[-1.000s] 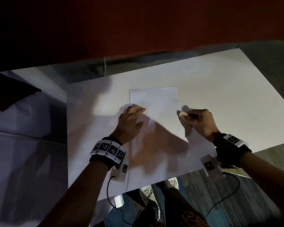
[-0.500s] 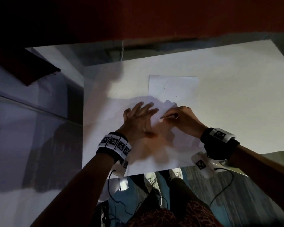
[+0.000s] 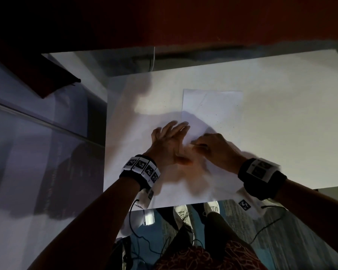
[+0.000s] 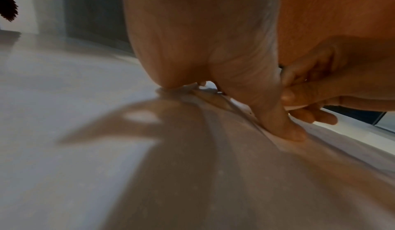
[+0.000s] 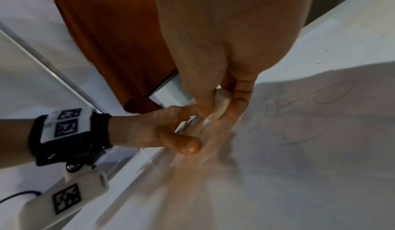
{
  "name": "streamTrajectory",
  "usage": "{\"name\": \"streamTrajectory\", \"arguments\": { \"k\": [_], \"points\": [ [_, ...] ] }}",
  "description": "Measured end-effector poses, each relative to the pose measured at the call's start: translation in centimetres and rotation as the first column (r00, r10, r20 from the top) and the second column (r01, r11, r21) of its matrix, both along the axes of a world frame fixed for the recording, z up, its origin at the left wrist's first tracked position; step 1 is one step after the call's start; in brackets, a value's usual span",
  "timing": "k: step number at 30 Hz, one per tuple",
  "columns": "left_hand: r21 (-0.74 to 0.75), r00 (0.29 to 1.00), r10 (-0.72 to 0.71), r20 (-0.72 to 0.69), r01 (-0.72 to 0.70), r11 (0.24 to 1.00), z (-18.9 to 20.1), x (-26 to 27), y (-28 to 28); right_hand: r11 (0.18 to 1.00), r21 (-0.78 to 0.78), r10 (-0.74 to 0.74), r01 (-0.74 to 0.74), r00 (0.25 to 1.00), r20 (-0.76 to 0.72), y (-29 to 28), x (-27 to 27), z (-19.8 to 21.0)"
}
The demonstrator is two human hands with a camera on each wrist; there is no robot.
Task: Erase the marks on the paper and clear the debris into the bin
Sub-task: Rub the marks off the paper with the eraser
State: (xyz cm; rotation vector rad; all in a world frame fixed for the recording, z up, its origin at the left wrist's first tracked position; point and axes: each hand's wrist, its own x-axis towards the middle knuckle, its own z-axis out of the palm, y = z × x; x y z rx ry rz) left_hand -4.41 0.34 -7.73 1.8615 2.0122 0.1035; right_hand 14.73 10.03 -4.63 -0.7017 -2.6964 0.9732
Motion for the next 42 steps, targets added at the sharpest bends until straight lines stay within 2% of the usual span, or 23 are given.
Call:
{"name": "streamTrajectory", "arguments": {
  "k": [2, 5, 6, 10, 14, 19, 27, 32, 37, 42],
  "points": [
    [-0.008, 1.0, -0.004, 0.022, 0.004, 1.0, 0.1, -0.1, 0.0, 0.999, 0.021, -0.036, 0.036, 0.999, -0.003, 1.0, 0.0, -0.1],
    [-0.036, 0.997, -0.01, 0.079, 0.013, 0.999, 0.0, -0.4, -0.1, 0.974, 0.001, -0.229, 0.229, 0.973, 0.026, 2.0, 0.1, -0.5],
    [-0.039, 0.997, -0.019, 0.079, 0.022, 0.999, -0.1, -0.5, -0.1, 0.974, -0.008, -0.227, 0.227, 0.974, 0.03, 1.7, 0.1, -0.8],
    [-0.047, 0.998, -0.035, 0.047, 0.037, 0.998, -0.1, -0.6, 0.0, 1.0, 0.004, 0.001, -0.001, 0.999, 0.05, -0.4, -0.5, -1.0],
    [-0.042, 0.999, -0.026, 0.048, 0.028, 0.999, -0.2, -0.5, 0.0, 0.992, 0.034, -0.123, 0.123, 0.992, -0.007, 1.6, -1.0, -0.4],
    [0.014, 1.0, -0.015, 0.02, 0.014, 1.0, -0.7, -0.6, -0.3, 0.994, 0.076, -0.079, 0.077, 0.997, 0.021, 1.7, -0.6, -1.1],
    [-0.048, 0.999, -0.011, 0.05, 0.014, 0.999, -0.4, -0.7, 0.6, 0.988, 0.067, -0.14, 0.139, 0.99, 0.017, 1.5, -0.2, -1.9],
    [-0.052, 0.999, 0.011, 0.036, -0.009, 0.999, 0.3, -0.3, 0.9, 0.986, -0.017, -0.168, 0.167, 0.986, -0.02, 1.6, -0.4, -1.0],
    [-0.031, 1.0, 0.02, 0.013, -0.019, 0.999, -0.2, 0.0, 0.5, 0.979, -0.025, -0.203, 0.203, 0.979, -0.003, 1.3, -0.4, -0.7],
    [-0.065, 0.998, 0.02, 0.062, -0.015, 0.998, -0.1, -0.2, 0.6, 0.966, -0.084, -0.249, 0.246, 0.968, -0.032, 1.1, -0.3, 0.0]
  ]
}}
